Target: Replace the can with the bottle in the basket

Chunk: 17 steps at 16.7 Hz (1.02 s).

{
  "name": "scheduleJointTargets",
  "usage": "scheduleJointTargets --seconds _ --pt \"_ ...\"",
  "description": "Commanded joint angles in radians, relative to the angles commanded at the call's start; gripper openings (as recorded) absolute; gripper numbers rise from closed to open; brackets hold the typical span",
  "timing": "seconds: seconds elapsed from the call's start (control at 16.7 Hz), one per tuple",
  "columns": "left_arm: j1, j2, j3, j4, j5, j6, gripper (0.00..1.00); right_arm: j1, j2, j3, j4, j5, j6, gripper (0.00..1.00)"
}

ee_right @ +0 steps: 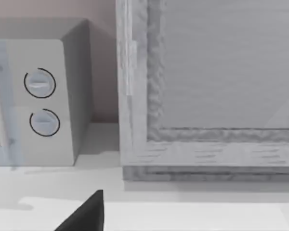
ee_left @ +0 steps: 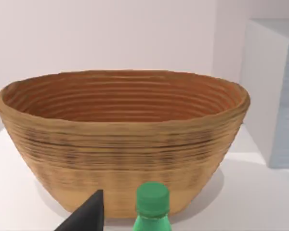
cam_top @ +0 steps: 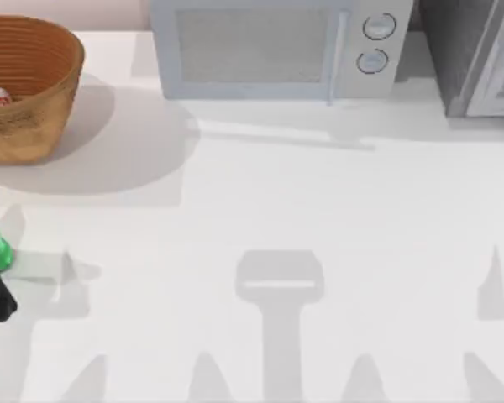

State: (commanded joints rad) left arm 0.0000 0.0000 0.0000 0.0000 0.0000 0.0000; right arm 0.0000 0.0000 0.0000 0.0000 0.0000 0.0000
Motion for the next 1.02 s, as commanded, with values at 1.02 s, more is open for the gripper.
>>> scheduleJointTargets --seconds 1.02 --pt "0.06 0.927 0.87 -0.502 0.108 0.073 1.0 0.0 0.0 0.0 0.0 0.0 0.0 1.0"
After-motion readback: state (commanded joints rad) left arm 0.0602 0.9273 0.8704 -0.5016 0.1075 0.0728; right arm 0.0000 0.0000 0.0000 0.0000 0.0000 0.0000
